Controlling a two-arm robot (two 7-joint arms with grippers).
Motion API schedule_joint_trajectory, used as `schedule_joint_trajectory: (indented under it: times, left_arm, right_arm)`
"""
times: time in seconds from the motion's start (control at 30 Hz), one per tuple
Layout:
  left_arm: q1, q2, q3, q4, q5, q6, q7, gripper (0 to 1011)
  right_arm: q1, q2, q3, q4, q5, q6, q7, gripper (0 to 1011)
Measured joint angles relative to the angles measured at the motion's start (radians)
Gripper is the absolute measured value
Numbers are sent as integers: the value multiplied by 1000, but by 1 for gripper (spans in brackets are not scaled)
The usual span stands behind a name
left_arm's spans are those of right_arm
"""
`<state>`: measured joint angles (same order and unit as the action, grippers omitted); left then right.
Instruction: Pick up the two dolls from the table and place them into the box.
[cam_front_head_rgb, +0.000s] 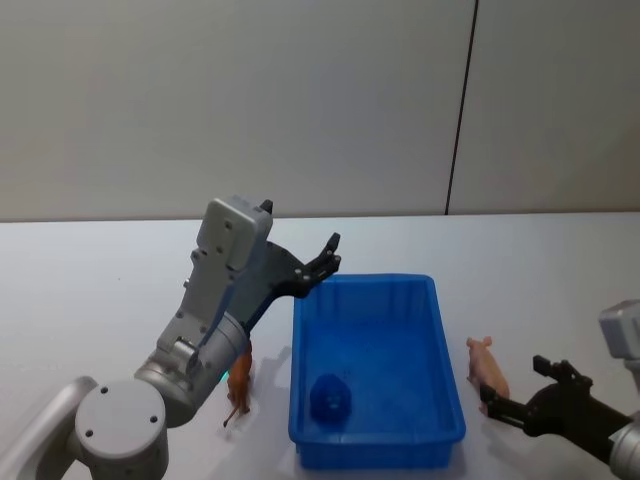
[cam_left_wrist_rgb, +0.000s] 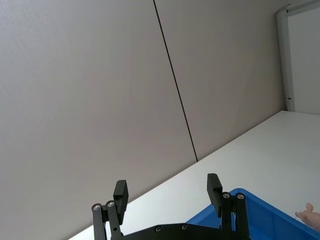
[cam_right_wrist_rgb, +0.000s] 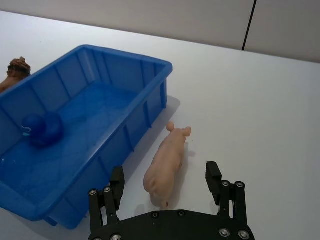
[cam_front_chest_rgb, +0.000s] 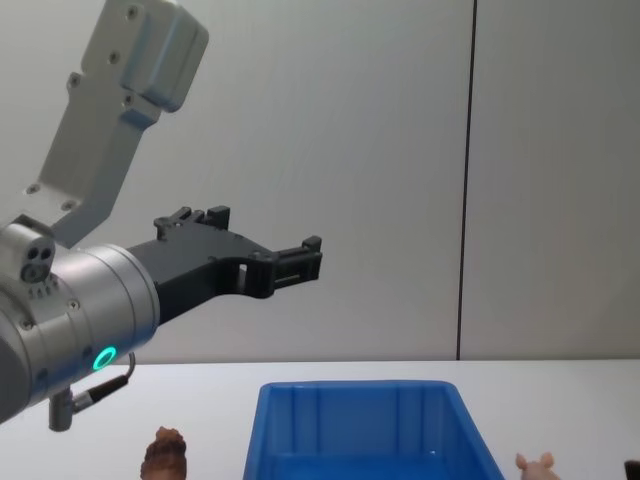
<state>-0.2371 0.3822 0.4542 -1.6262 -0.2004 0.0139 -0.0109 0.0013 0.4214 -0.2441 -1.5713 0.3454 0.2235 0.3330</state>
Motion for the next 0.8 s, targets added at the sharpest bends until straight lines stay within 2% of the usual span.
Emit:
schedule_joint_trajectory:
  times: [0.33,0.5,0.8]
  left_arm:
    - [0,0,0,0,0,0,0,1001]
    - [0,0,0,0,0,0,0,1001]
    - [0,0,0,0,0,0,0,1001]
  right_arm:
    - [27,-27,-15,48,-10,24,-5,997]
    - [41,-41,-23,70,-16,31,-6,902]
    - [65,-64,-35,104,-24,46,-15,643]
